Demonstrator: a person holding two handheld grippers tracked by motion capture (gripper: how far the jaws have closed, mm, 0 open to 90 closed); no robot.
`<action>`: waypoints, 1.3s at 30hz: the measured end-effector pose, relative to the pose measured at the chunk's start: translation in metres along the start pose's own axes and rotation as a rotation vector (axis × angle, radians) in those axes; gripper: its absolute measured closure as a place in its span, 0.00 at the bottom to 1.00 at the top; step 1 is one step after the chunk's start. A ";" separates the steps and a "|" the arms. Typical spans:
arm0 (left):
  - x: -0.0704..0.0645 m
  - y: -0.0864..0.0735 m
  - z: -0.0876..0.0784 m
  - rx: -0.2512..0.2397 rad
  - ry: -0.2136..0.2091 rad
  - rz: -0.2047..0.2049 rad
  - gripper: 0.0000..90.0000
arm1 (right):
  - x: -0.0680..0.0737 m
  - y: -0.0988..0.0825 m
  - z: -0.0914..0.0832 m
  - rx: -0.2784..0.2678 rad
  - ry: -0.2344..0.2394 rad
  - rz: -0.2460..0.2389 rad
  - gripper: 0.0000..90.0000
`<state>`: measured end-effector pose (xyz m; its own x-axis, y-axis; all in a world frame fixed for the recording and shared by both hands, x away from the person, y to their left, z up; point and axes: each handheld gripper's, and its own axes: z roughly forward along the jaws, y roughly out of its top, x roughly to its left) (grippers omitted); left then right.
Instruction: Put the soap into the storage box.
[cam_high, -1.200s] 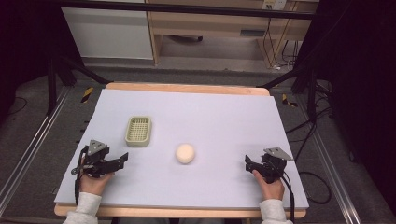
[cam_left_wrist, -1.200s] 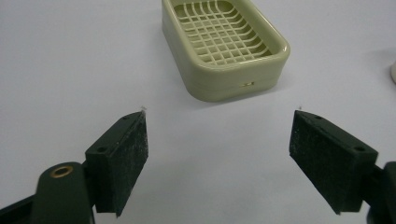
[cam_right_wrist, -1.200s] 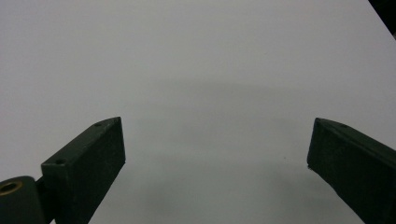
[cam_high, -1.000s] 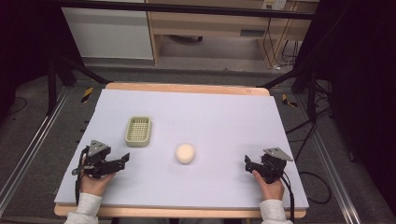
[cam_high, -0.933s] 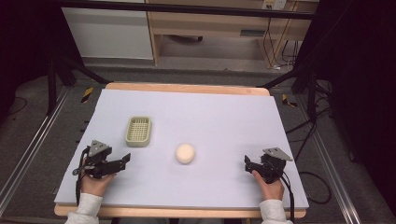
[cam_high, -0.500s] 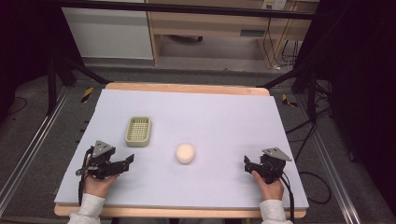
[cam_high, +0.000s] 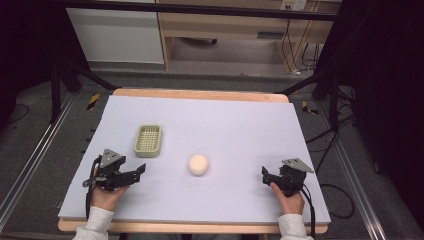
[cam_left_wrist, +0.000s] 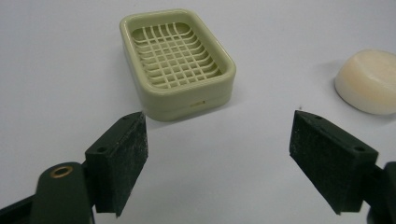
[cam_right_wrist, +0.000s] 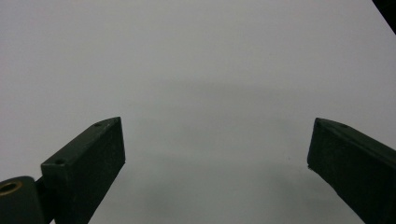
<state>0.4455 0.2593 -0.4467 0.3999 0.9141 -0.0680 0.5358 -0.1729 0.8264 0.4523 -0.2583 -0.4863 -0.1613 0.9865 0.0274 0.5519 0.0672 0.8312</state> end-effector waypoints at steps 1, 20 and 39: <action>0.000 0.000 0.000 0.000 0.000 0.000 0.21 | 0.000 0.000 0.000 0.000 0.000 0.000 0.05; -0.014 0.006 0.002 -0.002 -0.028 0.024 0.21 | 0.000 0.000 0.000 0.001 0.011 0.010 0.05; -0.024 0.010 0.004 0.009 -0.054 0.043 0.20 | 0.001 0.000 -0.001 -0.003 0.015 0.003 0.05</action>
<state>0.4438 0.2339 -0.4391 0.4621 0.8846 -0.0623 0.5235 -0.2153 0.8244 0.4514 -0.2571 -0.4862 -0.1720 0.9844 0.0384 0.5501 0.0636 0.8327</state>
